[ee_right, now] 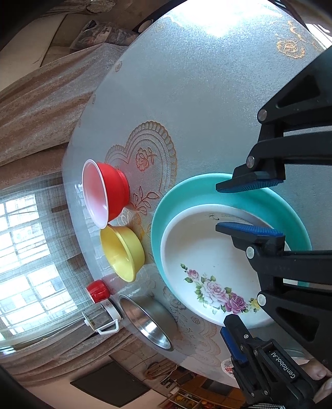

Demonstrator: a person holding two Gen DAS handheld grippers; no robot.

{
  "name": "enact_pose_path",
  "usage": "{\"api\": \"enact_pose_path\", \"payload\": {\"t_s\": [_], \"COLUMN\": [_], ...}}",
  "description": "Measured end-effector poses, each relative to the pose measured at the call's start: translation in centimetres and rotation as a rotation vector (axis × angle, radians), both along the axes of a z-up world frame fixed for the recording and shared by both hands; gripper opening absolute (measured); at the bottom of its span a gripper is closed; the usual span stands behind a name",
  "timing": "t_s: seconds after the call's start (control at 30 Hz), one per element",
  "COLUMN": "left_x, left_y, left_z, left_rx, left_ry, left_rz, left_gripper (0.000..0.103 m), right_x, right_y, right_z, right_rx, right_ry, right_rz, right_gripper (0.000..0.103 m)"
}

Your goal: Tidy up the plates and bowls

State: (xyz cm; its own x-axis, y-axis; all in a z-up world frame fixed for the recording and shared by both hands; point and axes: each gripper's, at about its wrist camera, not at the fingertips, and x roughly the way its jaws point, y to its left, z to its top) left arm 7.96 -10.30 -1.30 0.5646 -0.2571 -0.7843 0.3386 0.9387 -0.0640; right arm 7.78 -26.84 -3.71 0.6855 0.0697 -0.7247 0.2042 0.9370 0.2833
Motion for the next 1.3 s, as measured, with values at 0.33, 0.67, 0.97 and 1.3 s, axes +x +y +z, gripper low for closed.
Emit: {"api": "enact_pose_path", "payload": {"t_s": [0.33,0.67,0.97,1.3], "left_x": [-1.6,-2.6,-2.9,-3.2], "left_y": [2.2,5.4,8.6,10.9], "left_z": [1.9,2.8,2.3,1.9], "left_rx": [-0.015,-0.039,-0.055,-0.072], "left_ry": [-0.062,-0.089,-0.075,-0.062], "left_rz": [0.012,0.068,0.14,0.191], "left_gripper": [0.025,0.033,0.035,0.04], "right_x": [-0.7,-1.0,-0.9,-0.7], "right_y": [0.4,2.1,5.4,9.7], "right_z": [1.7,3.0,3.0,2.2], "right_rx": [0.016,0.11,0.174,0.23], "right_ry": [-0.071,-0.139,-0.149,-0.116], "right_rz": [0.015,0.125,0.275,0.459], "right_gripper": [0.034,0.039,0.039,0.039]}}
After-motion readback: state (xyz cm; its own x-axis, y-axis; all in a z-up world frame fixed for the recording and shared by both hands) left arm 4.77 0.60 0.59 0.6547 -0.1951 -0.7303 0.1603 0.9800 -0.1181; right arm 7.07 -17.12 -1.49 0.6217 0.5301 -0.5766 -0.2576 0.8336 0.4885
